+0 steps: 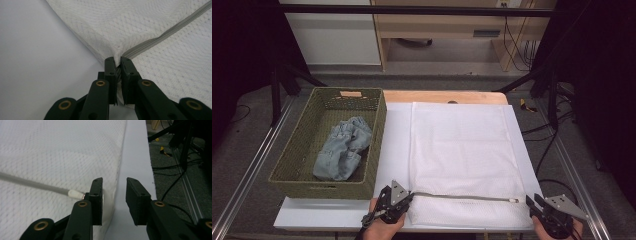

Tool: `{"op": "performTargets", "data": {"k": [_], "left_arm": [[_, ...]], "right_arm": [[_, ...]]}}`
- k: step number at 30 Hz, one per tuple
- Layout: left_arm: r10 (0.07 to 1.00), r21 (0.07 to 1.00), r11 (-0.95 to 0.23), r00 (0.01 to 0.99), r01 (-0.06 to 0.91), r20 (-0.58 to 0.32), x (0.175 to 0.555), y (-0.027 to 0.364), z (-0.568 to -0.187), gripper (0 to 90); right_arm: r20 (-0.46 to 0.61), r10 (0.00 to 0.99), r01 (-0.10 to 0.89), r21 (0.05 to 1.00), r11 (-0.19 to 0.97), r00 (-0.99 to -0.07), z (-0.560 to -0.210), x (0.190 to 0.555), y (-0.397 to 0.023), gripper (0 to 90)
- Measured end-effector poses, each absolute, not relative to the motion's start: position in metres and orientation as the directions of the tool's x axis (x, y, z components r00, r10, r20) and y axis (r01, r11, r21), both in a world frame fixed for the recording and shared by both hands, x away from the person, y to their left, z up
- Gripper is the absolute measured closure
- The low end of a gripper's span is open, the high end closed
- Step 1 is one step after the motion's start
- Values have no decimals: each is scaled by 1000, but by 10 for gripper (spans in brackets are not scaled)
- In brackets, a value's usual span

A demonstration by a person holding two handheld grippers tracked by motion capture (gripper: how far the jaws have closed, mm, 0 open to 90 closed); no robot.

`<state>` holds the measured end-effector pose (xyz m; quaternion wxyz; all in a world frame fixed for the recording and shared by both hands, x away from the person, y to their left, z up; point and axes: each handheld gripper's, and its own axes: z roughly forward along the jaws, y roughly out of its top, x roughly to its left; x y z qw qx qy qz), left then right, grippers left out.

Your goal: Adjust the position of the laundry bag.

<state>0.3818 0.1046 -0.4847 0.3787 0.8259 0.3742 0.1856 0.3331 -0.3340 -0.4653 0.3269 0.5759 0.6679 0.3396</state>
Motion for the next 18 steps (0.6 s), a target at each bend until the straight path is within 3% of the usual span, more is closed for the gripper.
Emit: {"op": "performTargets", "data": {"k": [5, 18], "left_arm": [[762, 770, -421, 647, 480, 13, 381, 105, -486, 842], [766, 771, -420, 643, 478, 18, 380, 104, -486, 842]], "right_arm": [[-37, 987, 539, 834, 116, -154, -457, 354, -332, 599], [-16, 981, 630, 764, 135, -192, -464, 406, -331, 534]]}}
